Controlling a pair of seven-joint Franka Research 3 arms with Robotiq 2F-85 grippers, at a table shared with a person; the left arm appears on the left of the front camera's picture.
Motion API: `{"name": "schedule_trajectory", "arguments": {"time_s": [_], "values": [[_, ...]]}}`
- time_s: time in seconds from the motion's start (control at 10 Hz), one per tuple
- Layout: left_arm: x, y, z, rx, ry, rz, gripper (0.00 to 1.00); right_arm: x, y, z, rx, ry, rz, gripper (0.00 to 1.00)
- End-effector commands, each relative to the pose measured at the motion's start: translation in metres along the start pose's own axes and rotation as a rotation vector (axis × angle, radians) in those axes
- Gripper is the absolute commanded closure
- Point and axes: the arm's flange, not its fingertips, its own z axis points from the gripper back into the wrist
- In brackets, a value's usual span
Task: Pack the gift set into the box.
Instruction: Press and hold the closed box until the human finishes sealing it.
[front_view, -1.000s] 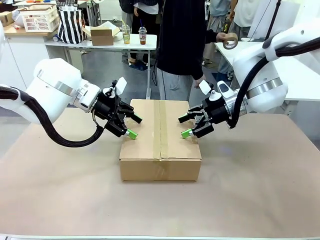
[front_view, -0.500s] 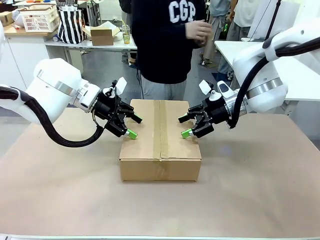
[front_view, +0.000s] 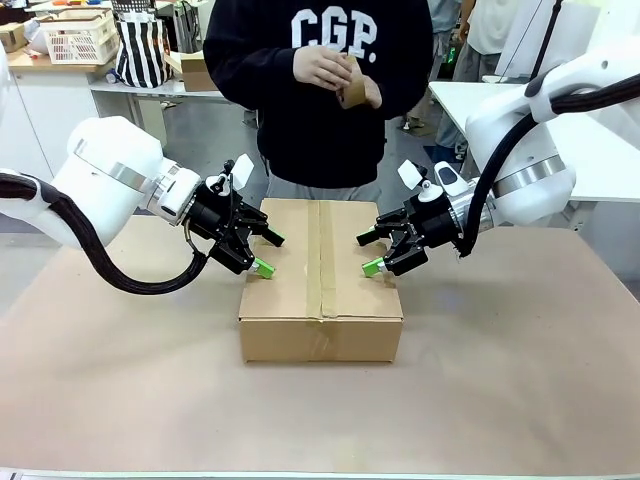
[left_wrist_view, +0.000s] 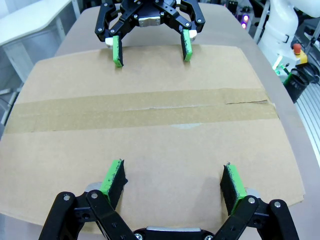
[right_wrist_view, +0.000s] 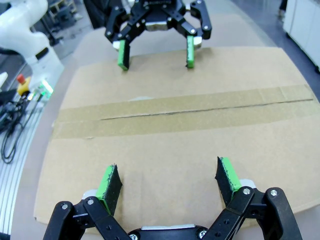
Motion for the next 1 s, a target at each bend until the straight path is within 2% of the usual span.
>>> {"name": "schedule_trajectory", "arguments": {"time_s": [0.0, 0.9], "values": [[-0.0033, -0.0009, -0.0014, 0.001, -0.008, 0.0, 0.0, -0.0023, 0.0005, -0.0015, -0.002, 0.006, -0.002, 0.0], [-0.0033, -0.0009, -0.0014, 0.001, -0.008, 0.0, 0.0, -0.0023, 0.0005, -0.0015, -0.002, 0.006, -0.002, 0.0]]}}
